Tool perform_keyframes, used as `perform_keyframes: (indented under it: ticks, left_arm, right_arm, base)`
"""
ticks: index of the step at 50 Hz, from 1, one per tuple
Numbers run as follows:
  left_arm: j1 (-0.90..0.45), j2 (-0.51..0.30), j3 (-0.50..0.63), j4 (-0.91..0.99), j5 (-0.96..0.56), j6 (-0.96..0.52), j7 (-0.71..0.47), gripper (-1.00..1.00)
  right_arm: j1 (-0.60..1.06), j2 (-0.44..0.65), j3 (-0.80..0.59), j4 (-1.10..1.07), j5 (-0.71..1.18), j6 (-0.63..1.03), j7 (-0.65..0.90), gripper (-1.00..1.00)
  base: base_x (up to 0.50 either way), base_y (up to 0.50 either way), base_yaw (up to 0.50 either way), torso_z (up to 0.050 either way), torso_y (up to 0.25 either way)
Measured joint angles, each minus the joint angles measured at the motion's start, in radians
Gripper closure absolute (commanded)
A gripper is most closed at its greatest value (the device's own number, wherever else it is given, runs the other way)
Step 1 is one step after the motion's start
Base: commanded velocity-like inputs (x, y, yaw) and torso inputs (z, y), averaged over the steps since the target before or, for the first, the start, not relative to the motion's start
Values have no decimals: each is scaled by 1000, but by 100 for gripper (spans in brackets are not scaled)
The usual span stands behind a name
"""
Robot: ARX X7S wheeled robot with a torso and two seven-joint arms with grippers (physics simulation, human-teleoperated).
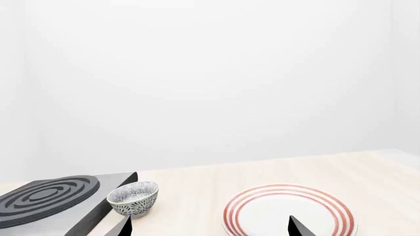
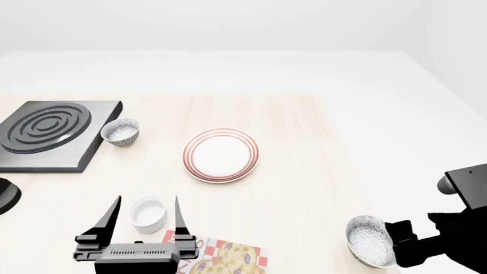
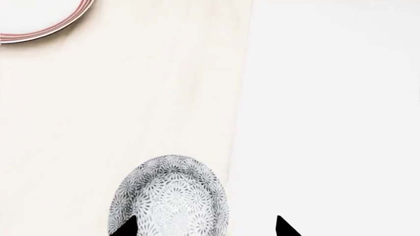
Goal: Pick the akita bowl next to the cookies box and place it on the plate.
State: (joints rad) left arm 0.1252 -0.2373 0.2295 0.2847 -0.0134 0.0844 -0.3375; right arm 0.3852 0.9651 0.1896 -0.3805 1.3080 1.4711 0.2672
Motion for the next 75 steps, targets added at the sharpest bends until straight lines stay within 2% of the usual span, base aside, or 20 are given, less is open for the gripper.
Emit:
perform_keyframes:
  ticks: [14, 37, 75]
  left_arm:
    - [-1, -6, 6, -3, -4, 2, -7, -100]
    - [-5, -15, 15, -7, -10, 3, -17, -100]
    - [-13, -27, 32, -15, -18, 3, -31, -100]
  right_arm:
    - [-4, 19, -70, 62, -30, -34, -20, -100]
    - [-9, 14, -253, 178, -211, -191, -168, -100]
    - [-23, -50, -388, 313, -347, -336, -266, -100]
  base:
    - [0, 0, 0, 0, 0]
    - [0, 0, 0, 0, 0]
    - [0, 0, 0, 0, 0]
